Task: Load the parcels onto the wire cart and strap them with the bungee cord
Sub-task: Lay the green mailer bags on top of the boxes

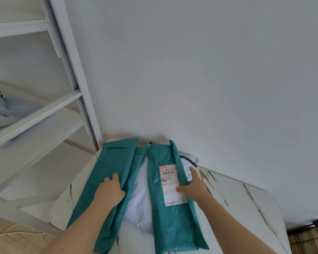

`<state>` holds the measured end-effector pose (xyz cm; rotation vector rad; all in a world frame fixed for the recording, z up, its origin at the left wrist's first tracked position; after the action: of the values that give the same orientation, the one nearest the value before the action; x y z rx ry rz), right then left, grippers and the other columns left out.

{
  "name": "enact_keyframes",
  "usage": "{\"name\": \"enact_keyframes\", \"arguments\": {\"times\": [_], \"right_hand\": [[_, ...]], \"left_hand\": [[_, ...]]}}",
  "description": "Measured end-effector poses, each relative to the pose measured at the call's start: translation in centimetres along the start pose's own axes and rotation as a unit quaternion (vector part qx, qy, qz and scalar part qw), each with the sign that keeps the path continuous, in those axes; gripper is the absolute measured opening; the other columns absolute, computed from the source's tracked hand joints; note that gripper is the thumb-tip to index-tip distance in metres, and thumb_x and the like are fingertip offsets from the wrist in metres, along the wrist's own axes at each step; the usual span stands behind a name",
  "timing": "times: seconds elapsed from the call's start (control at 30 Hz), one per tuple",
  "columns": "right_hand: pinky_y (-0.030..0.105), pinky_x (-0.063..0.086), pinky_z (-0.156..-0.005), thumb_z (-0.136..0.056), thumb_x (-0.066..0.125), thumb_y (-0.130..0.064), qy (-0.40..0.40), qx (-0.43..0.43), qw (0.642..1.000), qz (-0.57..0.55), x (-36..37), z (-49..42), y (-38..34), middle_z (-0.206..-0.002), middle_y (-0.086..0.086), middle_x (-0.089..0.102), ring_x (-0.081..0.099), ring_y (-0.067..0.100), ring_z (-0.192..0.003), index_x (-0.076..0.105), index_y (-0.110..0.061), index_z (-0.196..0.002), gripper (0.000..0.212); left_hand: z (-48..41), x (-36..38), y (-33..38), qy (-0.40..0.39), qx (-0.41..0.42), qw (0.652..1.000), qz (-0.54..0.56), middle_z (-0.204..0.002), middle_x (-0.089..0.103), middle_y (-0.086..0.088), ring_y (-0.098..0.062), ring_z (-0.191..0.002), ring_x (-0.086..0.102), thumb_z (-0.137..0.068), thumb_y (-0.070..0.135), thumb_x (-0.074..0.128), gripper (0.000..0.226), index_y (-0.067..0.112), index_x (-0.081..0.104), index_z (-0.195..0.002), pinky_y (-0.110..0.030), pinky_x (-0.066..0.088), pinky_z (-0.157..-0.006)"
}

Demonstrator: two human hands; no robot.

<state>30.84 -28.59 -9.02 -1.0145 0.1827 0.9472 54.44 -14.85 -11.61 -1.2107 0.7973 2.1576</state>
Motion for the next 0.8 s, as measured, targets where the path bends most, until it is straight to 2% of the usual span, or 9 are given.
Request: {"name": "enact_keyframes", "arguments": {"times": [0.07,0.13,0.2,0.3,0.4,0.5,0.57,0.7,0.8], "right_hand": [[0.034,0.053,-0.077,-0.079,0.065,-0.003,-0.01,0.027,0.999,0.039,0.9,-0.1,0.9,-0.12,0.01,0.059,0.061,0.025,-0.098,0.004,-0.025,-0.151,0.098],[0.029,0.052,-0.067,-0.078,0.06,-0.002,-0.001,0.037,0.996,0.079,1.4,-0.3,1.5,-0.101,0.006,0.063,0.061,0.019,-0.081,0.008,-0.024,-0.151,0.092],[0.026,0.05,-0.06,-0.079,0.057,-0.004,0.018,0.05,0.994,0.094,1.7,-0.5,1.9,-0.103,0.004,0.064,0.061,0.018,-0.079,0.024,-0.022,-0.147,0.078],[0.026,0.05,-0.061,-0.08,0.056,-0.015,0.042,0.073,0.985,0.147,1.7,-0.3,2.5,-0.097,0.0,0.064,0.064,0.018,-0.082,0.055,-0.018,-0.118,0.038],[0.02,0.039,-0.05,-0.081,0.05,-0.016,0.044,0.1,0.978,0.18,1.8,0.1,3.2,-0.072,-0.001,0.057,0.056,0.016,-0.065,0.056,-0.015,-0.086,0.008],[0.023,0.041,-0.046,-0.084,0.035,-0.002,0.047,0.123,0.985,0.116,2.0,0.0,4.0,-0.069,0.005,0.06,0.055,0.017,-0.052,0.049,-0.012,-0.094,0.02],[0.025,0.044,-0.042,-0.088,0.026,0.002,0.058,0.13,0.988,0.058,1.9,0.3,4.1,-0.072,0.01,0.061,0.054,0.018,-0.045,0.045,-0.011,-0.103,0.027],[0.032,0.058,-0.053,-0.094,0.025,0.001,0.094,0.106,0.99,-0.001,0.7,1.4,4.2,-0.079,0.013,0.061,0.062,0.022,-0.05,0.043,-0.011,-0.116,0.031],[0.041,0.06,-0.068,-0.095,0.032,-0.003,0.123,0.064,0.99,-0.007,-1.0,2.3,3.9,-0.088,0.014,0.068,0.07,0.028,-0.066,0.045,-0.012,-0.126,0.035]], "left_hand": [[-0.1,0.0,0.1,0.004,0.01,1.0,-0.029,-0.116,0.046,-0.011,-0.022,-0.092,0.051,-0.087,0.022,0.05,0.062,0.013,0.019,-0.141,-0.025,0.043,-0.072],[-0.4,0.0,-0.1,0.009,0.014,0.999,-0.051,-0.116,0.047,-0.012,-0.023,-0.097,0.052,-0.085,0.017,0.049,0.065,0.013,0.017,-0.142,-0.027,0.045,-0.075],[-0.7,-0.2,-0.2,0.022,0.015,0.997,-0.066,-0.117,0.046,-0.012,-0.024,-0.1,0.053,-0.086,0.015,0.048,0.062,0.013,0.02,-0.141,-0.028,0.045,-0.077],[-1.1,-0.6,-0.4,0.046,0.019,0.996,-0.076,-0.118,0.043,-0.011,-0.024,-0.102,0.05,-0.089,0.022,0.048,0.051,0.012,0.027,-0.135,-0.029,0.044,-0.078],[-1.6,-0.1,-1.1,0.038,0.015,0.997,-0.071,-0.124,0.037,-0.01,-0.025,-0.109,0.044,-0.087,0.034,0.054,0.061,0.015,0.024,-0.137,-0.03,0.045,-0.078],[-2.0,0.6,-1.8,0.005,-0.001,0.997,-0.076,-0.141,0.025,-0.013,-0.029,-0.126,0.032,-0.083,0.036,0.057,0.087,0.017,0.002,-0.148,-0.033,0.043,-0.09],[-2.0,0.4,-1.8,0.013,0.003,0.996,-0.093,-0.145,0.025,-0.015,-0.031,-0.128,0.034,-0.088,0.03,0.052,0.084,0.015,-0.003,-0.149,-0.035,0.042,-0.095],[-0.8,-1.6,-1.7,0.105,0.001,0.99,-0.098,-0.13,0.049,-0.016,-0.03,-0.108,0.055,-0.094,0.015,0.04,0.061,0.004,0.012,-0.148,-0.035,0.045,-0.083],[0.8,-4.1,-1.7,0.18,-0.01,0.984,-0.017,-0.104,0.062,-0.019,-0.035,-0.089,0.061,-0.091,0.004,0.039,0.036,0.0,0.041,-0.127,-0.038,0.044,-0.071]]}}
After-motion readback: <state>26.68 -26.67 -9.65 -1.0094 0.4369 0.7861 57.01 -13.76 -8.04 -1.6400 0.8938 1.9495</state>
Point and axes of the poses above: each hand's wrist, its own z-axis away from the middle knuckle, its own x-axis out of the palm, y = z × x, the point moved 5 cm from there along -z, towards the middle knuckle
